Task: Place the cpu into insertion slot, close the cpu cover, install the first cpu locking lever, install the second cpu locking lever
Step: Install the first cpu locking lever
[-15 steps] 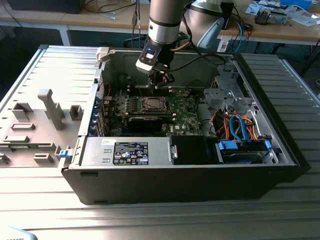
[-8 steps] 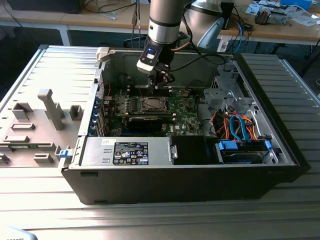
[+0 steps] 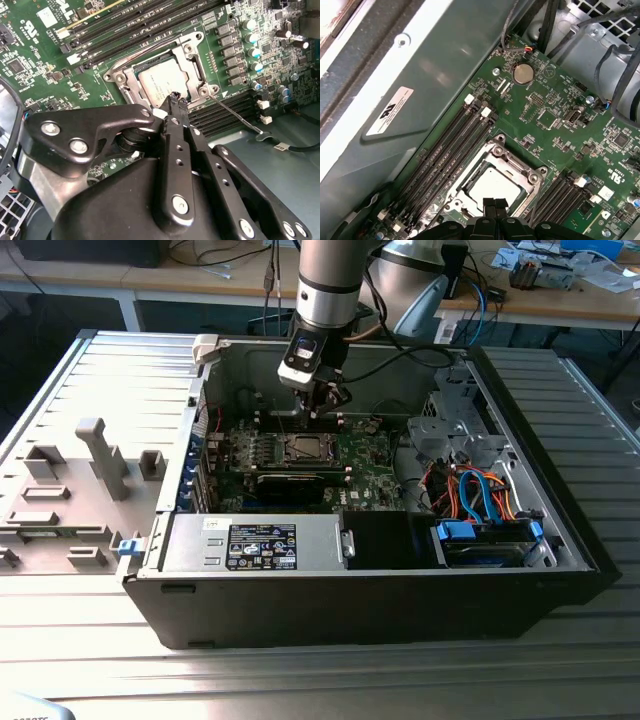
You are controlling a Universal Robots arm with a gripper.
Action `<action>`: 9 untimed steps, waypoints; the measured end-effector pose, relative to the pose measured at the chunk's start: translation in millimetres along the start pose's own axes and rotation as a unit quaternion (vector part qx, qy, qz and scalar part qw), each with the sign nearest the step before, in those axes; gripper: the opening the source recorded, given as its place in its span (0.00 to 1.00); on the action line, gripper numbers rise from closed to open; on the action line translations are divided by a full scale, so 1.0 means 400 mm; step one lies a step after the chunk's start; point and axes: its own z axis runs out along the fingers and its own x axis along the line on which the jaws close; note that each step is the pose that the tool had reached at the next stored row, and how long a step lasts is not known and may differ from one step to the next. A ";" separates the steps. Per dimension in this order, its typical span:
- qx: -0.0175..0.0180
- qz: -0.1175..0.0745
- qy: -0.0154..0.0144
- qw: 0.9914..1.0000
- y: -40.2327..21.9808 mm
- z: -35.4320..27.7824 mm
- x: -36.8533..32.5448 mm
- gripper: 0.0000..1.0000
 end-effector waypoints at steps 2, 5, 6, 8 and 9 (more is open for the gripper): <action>0.000 -0.005 0.000 1.000 0.000 0.000 0.000 0.11; 0.000 -0.010 -0.001 1.000 0.000 0.000 0.000 0.11; 0.000 -0.011 -0.001 1.000 0.000 0.000 0.000 0.11; 0.000 -0.016 -0.001 1.000 0.000 0.000 0.000 0.11; 0.000 -0.018 -0.001 1.000 0.000 0.000 0.000 0.11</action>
